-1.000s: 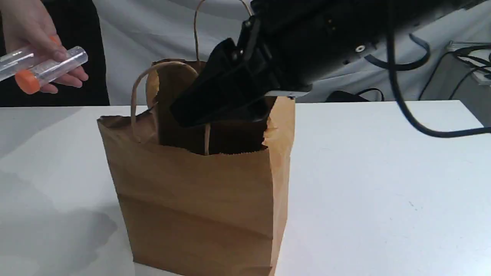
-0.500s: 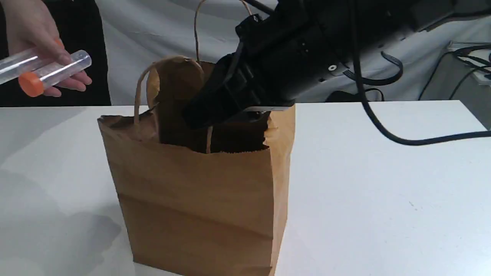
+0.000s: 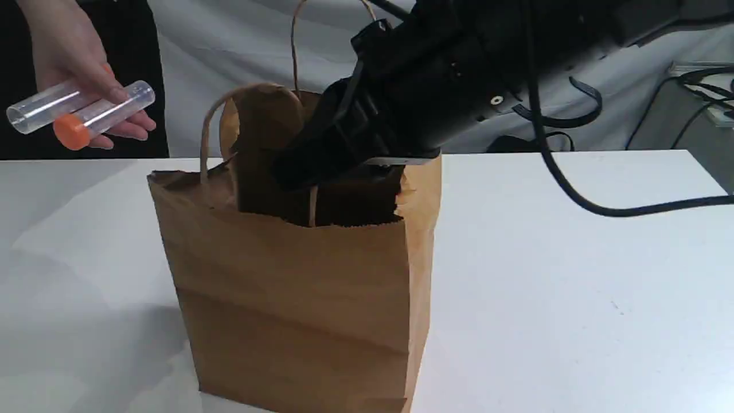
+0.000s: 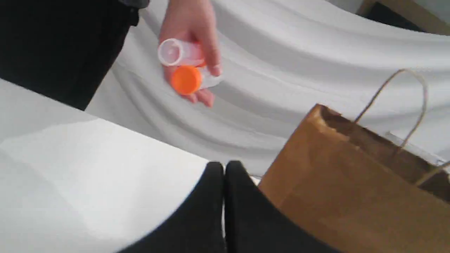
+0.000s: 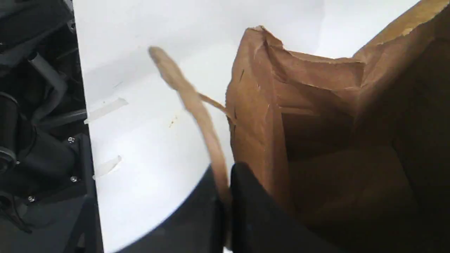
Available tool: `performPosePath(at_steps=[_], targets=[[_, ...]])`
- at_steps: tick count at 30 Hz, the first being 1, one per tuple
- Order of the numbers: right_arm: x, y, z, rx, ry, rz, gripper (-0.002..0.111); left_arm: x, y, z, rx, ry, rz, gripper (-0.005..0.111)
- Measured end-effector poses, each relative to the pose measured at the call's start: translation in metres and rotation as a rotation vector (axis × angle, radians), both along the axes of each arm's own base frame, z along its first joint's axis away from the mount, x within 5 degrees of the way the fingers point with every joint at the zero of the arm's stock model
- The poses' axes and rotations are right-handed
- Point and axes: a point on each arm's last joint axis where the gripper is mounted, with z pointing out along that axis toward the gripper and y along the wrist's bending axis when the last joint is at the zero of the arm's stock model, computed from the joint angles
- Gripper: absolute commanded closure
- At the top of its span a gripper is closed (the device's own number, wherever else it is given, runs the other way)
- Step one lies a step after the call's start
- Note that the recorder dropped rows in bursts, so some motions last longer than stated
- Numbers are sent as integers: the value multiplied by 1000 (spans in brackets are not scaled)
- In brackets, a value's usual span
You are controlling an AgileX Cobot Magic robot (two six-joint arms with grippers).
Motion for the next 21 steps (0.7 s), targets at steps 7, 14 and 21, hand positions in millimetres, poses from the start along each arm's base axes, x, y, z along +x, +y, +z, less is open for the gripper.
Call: performPosePath(at_steps=[7,14,21], targets=[[5,3,-8,-5,23,-2,108,-12,-5,82,33,-88,-56,107],[7,5,-11,-10,32,-3,108,28,-10,168,224,16,-120,107],[7,5,-11,-10,35,0,108,119,-24,217,421,248,-349,107]])
